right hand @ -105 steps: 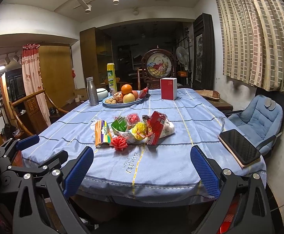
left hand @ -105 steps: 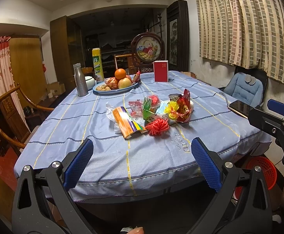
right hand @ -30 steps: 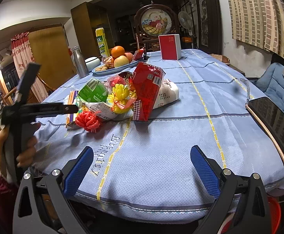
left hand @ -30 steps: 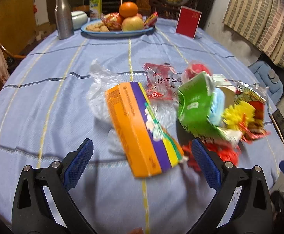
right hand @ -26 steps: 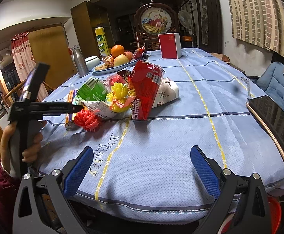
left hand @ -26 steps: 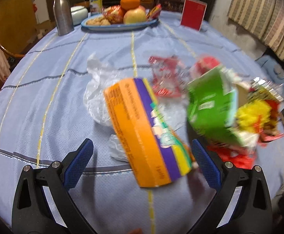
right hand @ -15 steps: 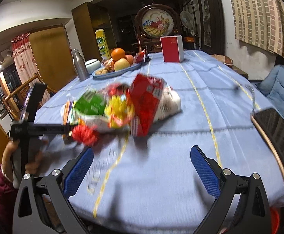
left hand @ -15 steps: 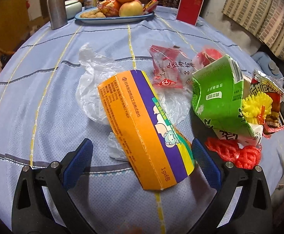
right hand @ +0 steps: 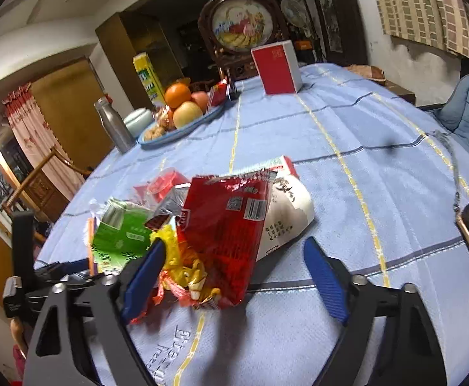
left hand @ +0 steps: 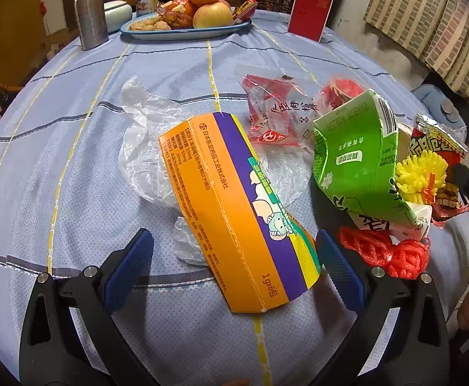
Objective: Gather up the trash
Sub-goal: 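Reach the right tool to the red chip bag and close on it, then grasp the red mesh net with the left tool while the right tool holds the chip bag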
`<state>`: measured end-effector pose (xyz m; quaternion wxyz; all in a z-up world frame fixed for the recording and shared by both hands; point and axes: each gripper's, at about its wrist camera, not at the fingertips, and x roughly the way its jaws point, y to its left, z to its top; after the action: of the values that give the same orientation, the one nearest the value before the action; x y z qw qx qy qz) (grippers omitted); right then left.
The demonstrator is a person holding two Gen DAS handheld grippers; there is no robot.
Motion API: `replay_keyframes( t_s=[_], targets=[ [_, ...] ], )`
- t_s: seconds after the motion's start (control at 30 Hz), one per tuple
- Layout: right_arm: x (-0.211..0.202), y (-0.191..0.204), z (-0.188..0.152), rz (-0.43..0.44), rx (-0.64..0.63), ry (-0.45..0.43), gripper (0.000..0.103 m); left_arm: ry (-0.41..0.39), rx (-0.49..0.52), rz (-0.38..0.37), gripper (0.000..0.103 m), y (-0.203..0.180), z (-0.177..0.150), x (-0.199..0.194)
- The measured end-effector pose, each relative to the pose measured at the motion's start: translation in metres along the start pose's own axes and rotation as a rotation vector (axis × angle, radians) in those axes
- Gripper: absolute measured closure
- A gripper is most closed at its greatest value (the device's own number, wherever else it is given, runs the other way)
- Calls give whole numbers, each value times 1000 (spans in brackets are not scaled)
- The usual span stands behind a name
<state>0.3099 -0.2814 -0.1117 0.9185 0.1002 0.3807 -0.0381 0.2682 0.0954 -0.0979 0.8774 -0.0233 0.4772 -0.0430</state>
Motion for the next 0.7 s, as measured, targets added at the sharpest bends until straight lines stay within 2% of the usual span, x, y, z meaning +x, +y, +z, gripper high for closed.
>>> replay_keyframes(
  t_s=[0.07,0.17,0.3,0.4,0.53,0.6,0.7],
  targets=[
    [7,-6,-2,3,19,31,90,0,2,-2,6,0,0,0],
    [-12,-21,-5,65,100,-35,89,1,3,-4,6,1,1,1],
    [-39,-29,-15,102,116,-95,89,0,-11,-36,6,5,2,-1],
    [-53,-35,-24,108,123,-102,86,-17,-48,-130,6,13,1,-7],
    [-63,-46,-38,70,123,-106,86,-102,-100,-246,6,24,-2,-22],
    [-63,-51,-42,65,127,-104,86,-113,-105,-259,6,24,-1,-23],
    [-62,-58,-46,75,142,-96,86,-67,-97,-219,6,19,6,-13]
  ],
)
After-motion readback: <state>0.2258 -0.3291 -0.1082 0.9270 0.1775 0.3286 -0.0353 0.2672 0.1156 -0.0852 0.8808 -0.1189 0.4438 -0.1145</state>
